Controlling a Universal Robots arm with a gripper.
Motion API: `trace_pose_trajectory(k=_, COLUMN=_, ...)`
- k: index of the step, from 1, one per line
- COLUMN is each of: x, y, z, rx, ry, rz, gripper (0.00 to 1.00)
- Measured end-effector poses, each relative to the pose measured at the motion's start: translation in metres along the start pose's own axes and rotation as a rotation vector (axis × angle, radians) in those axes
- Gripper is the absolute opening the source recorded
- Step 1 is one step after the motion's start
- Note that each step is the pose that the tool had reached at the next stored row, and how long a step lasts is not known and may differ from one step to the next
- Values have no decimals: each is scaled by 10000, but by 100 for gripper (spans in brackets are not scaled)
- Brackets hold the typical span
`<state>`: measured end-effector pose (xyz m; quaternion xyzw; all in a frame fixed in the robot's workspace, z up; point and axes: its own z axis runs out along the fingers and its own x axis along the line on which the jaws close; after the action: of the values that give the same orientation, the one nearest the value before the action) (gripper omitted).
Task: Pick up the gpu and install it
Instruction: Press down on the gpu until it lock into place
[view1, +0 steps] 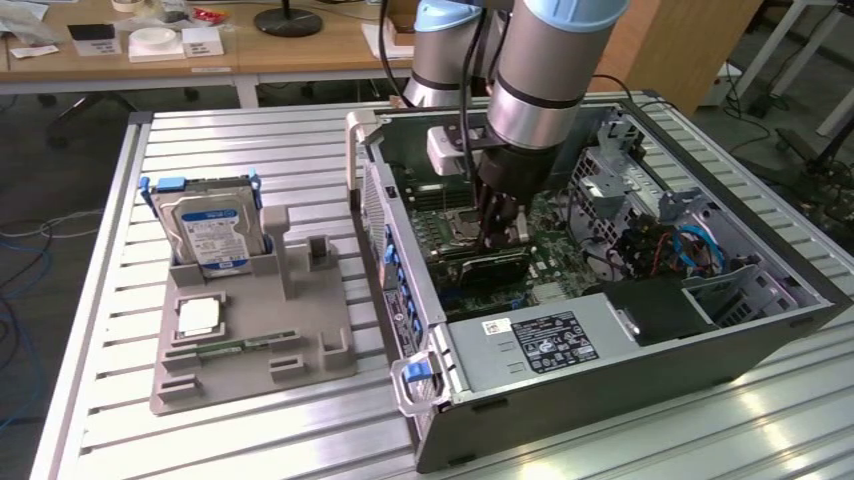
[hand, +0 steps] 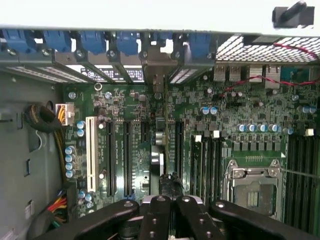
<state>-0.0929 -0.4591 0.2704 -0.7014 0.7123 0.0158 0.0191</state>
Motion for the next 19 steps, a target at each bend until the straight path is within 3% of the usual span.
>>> trace_pose_trajectory(k=19, x=-19, y=0, z=46, rx=-1, ry=2, rz=-1, gripper=11)
